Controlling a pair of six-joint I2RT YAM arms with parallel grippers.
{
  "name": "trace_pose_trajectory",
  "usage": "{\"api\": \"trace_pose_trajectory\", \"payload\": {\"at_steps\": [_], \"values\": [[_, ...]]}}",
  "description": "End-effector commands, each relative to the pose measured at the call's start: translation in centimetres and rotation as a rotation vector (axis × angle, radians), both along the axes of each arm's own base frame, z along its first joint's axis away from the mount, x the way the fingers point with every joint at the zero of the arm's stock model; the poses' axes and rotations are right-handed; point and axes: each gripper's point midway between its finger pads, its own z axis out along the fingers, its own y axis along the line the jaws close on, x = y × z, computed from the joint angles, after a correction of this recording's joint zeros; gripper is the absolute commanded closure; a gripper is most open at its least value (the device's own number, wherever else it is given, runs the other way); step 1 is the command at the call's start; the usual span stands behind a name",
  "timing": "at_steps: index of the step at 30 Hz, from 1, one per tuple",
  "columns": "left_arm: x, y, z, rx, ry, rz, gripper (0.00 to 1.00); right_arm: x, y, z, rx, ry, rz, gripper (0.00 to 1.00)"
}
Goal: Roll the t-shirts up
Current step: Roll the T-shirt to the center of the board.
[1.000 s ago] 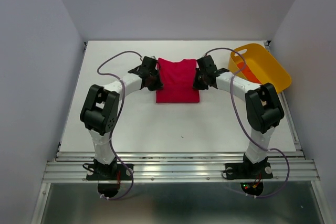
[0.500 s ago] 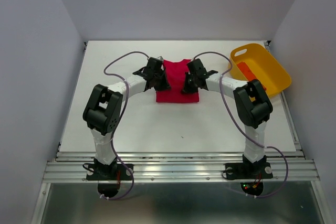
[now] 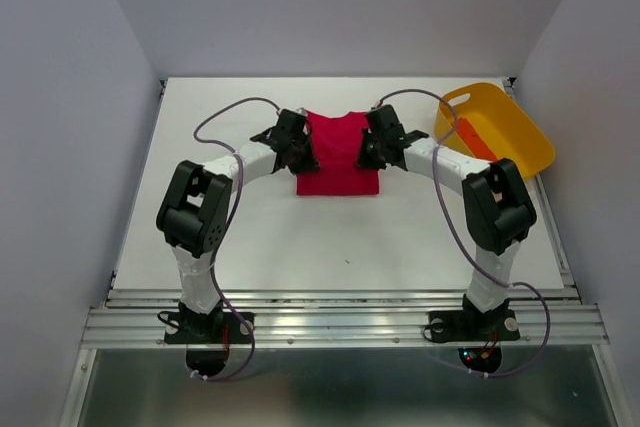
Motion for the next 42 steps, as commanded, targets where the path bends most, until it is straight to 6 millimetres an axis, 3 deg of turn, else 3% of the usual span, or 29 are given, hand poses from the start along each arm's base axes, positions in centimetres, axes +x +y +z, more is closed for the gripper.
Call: {"api": "trace_pose_trajectory", "payload": {"at_steps": [1,8,14,23,26,31,32,33,36,39,42], "values": [[1.3,1.7,5.1,0.009,-0.116,0.024,1.0,1.7,-3.0,3.0,-0.057,-0.097,-0.055,0.94],[0.5,1.4,2.2,0.006,-0.029,0.009,1.0,2.3,-3.8,-1.0,-0.103,-0.024,-0.052,0.95],[-0.4,1.6,-0.9,0.024,0.038,0.003,1.0,0.9,-4.3,-4.5,-0.132,0.054,-0.042,0.95],[-1.0,2.3,-2.1,0.063,0.053,-0.003,1.0,0.7,-5.0,-5.1,-0.174,0.053,-0.039,0.95],[-2.2,2.7,-3.2,0.076,0.082,-0.01,1.0,1.1,-5.3,-5.3,-0.199,0.048,-0.036,0.95],[-5.7,2.7,-3.8,0.092,0.098,-0.037,1.0,2.5,-5.1,-4.4,-0.23,-0.001,0.006,0.95],[-7.3,2.4,-4.2,0.104,0.112,-0.057,1.0,3.2,-4.8,-3.6,-0.226,-0.022,0.01,0.95],[-7.9,2.2,-3.4,0.099,0.096,-0.064,1.0,3.4,-4.7,-3.3,-0.224,-0.031,0.02,0.95],[-10.5,1.9,-3.4,0.109,0.111,-0.072,1.0,4.2,-3.9,-2.4,-0.215,-0.06,0.068,0.94],[-13.6,-0.2,-2.0,0.087,0.093,-0.133,1.0,4.9,-3.5,-1.8,-0.223,-0.089,0.109,0.94],[-15.1,-1.7,-1.0,0.061,0.084,-0.182,1.0,5.7,-3.2,-1.2,-0.232,-0.115,0.135,0.93]]}}
